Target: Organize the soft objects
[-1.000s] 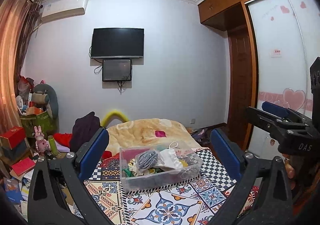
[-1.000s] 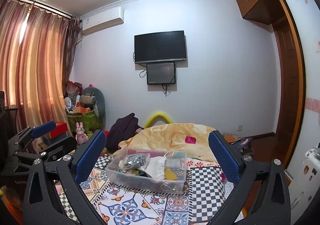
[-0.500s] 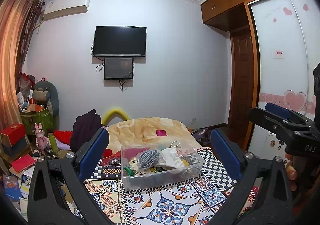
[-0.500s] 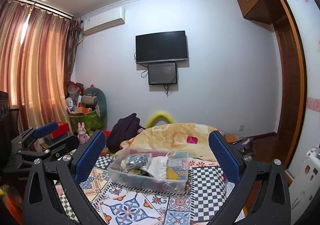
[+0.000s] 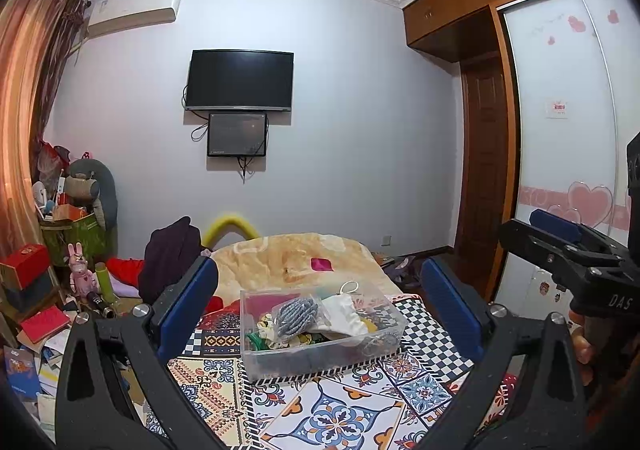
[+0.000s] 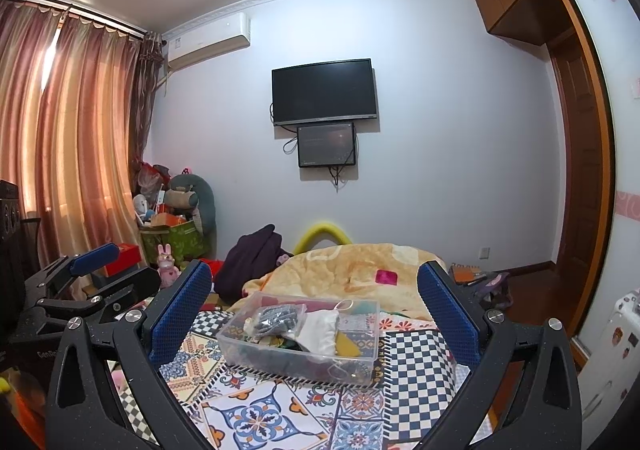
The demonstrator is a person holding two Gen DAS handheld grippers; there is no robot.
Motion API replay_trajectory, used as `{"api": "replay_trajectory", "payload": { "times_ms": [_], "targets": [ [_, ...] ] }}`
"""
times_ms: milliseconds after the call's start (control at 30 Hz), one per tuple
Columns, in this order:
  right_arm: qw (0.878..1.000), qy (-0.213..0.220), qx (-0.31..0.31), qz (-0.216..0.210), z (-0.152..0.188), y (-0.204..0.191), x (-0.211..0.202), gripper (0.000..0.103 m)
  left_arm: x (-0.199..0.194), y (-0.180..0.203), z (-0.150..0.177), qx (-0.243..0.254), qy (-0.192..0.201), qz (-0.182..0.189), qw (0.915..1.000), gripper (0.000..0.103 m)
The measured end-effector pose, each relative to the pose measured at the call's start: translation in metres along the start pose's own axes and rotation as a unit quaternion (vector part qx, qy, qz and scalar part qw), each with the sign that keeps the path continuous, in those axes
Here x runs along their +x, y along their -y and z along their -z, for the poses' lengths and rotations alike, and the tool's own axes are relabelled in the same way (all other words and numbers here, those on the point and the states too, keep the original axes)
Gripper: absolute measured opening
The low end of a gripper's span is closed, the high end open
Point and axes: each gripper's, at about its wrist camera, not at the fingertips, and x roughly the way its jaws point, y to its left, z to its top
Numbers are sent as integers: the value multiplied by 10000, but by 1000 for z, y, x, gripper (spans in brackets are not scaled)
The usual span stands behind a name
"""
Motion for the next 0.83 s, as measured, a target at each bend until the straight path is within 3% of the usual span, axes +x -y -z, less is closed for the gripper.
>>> {"api": "replay_trajectory", "payload": {
  "times_ms": [833],
  "targets": [
    [9999,-154,9,-60,1,1,2,103,2,4,1,27,-123,76,9999,103]
  ]
}}
